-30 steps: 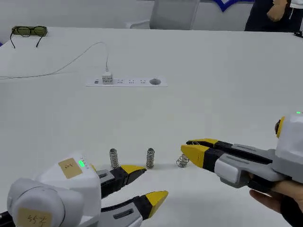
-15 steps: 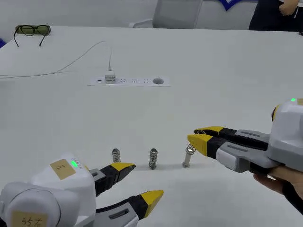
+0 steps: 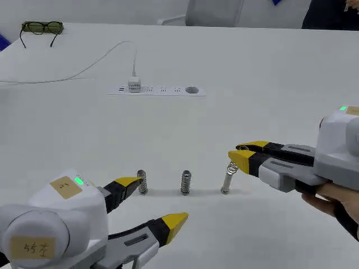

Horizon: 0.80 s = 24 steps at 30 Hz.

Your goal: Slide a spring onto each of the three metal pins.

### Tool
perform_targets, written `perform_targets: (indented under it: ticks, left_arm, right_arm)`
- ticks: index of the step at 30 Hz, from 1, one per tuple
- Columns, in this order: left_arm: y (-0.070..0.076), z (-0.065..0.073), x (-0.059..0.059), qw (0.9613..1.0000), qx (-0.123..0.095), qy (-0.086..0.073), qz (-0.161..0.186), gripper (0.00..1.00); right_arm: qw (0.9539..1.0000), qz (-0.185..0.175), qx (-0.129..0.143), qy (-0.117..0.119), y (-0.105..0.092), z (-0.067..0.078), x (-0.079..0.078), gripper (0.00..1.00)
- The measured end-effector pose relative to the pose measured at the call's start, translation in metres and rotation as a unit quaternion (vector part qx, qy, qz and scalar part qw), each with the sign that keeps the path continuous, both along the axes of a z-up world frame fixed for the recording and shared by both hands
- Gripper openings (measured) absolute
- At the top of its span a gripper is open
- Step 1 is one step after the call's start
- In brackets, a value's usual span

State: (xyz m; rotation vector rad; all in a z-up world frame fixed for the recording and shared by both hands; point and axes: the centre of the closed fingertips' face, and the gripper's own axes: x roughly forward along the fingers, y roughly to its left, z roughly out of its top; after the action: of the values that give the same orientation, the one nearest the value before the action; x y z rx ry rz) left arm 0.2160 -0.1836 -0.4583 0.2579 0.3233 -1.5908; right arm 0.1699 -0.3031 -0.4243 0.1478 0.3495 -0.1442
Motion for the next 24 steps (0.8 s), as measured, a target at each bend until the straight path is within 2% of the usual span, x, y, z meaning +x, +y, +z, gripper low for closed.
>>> perform_targets:
  ticks: [4,8,14,24]
  left_arm:
    - [0.001,-0.002,0.004,1.0000,0.003,0.002,0.008,0.59]
    - [0.002,-0.006,0.006,0.9999,0.007,0.003,0.015,0.63]
    - [0.004,-0.013,0.010,0.9995,0.018,0.007,0.024,0.67]
    - [0.006,-0.017,0.014,0.9990,0.023,0.015,0.036,0.76]
  right_arm:
    - [0.9997,-0.014,0.015,-0.010,-0.007,-0.002,0.002,0.12]
    - [0.9997,-0.021,0.015,-0.006,-0.011,-0.005,0.003,0.12]
    - [0.9996,-0.025,0.009,0.010,-0.013,-0.014,0.004,0.12]
    - [0.9992,-0.026,-0.004,0.029,-0.015,-0.026,0.005,0.12]
